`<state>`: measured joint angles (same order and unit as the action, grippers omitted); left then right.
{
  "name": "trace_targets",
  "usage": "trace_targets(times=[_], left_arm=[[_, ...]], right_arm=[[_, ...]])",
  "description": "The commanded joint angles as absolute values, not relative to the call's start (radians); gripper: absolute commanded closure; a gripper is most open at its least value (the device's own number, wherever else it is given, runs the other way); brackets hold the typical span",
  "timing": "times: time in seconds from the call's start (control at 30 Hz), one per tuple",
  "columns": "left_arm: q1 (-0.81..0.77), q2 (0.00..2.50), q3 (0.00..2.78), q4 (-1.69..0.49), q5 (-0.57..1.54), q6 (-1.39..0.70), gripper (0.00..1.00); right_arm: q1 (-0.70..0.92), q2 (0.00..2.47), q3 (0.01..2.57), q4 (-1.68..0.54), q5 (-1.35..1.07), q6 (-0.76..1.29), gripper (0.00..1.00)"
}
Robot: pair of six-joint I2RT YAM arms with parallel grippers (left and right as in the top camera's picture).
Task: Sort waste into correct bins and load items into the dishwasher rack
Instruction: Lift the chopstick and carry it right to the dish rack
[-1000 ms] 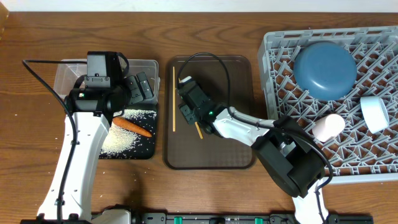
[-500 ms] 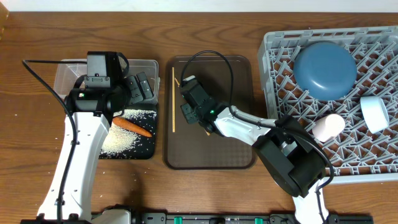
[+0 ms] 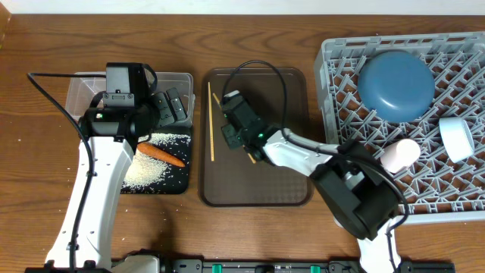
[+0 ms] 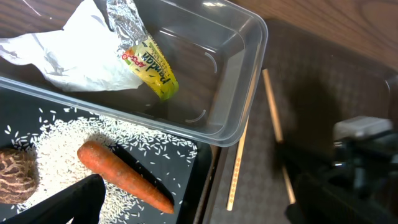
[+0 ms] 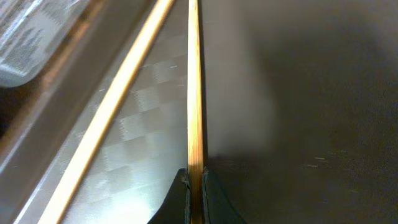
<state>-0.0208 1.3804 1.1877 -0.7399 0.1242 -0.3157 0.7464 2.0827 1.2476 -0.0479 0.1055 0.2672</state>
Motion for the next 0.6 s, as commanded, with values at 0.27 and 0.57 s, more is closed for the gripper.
trace_targets(times=[0.27,0.57], left_arm=[[-0.019,1.385,1.182,-0.743,0.12,-0.311,0.02],[-0.019,1.385,1.182,-0.743,0.12,-0.311,0.02]], right_arm=[[0.712,1.824,1.243,-0.153,0.335,0.276,0.99],[0.625,1.689,1.243,-0.358,0.414,0.276,0.99]])
